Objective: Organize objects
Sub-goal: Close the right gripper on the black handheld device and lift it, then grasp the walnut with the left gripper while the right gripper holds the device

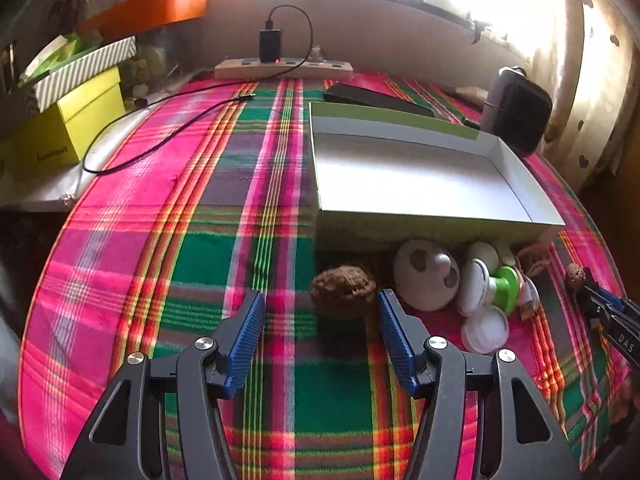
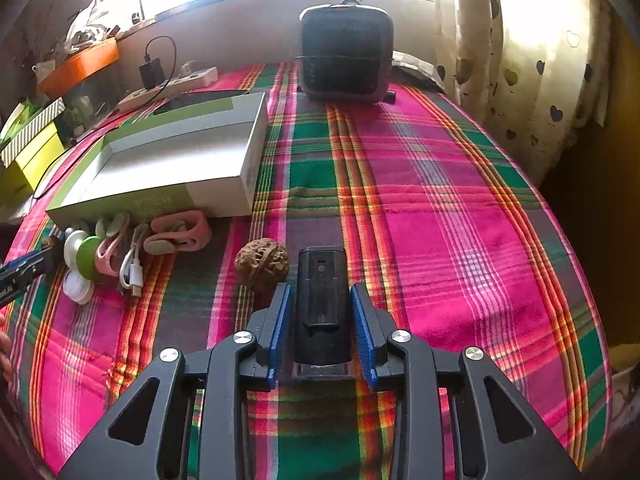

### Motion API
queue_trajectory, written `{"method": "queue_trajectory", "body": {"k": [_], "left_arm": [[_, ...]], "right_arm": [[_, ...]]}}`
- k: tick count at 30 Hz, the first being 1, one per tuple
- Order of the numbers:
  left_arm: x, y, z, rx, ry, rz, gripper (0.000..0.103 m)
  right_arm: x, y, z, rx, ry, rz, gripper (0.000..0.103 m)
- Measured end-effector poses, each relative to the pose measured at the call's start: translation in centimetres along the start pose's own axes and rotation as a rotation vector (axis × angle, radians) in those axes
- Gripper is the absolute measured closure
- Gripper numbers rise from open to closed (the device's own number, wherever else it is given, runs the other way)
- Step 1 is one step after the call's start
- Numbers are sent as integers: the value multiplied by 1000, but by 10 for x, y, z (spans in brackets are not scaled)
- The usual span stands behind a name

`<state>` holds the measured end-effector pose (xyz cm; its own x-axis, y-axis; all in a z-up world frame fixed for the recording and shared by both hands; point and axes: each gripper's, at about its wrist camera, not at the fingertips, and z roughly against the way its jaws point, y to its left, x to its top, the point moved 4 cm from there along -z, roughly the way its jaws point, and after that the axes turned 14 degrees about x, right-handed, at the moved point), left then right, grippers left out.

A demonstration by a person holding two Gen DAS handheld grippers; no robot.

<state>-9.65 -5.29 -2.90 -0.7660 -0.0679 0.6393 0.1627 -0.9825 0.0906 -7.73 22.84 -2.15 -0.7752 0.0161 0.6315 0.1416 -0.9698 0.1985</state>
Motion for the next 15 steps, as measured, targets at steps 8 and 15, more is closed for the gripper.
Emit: {"method": "queue_trajectory", "body": {"k": [8, 15], "left_arm": [[8, -1, -6, -2, -1, 4, 49], [9, -1, -5, 10, -10, -5, 69]], "right_arm": [[2, 1, -2, 4, 1, 1, 74], [1, 3, -2, 11, 0, -1, 74]]}}
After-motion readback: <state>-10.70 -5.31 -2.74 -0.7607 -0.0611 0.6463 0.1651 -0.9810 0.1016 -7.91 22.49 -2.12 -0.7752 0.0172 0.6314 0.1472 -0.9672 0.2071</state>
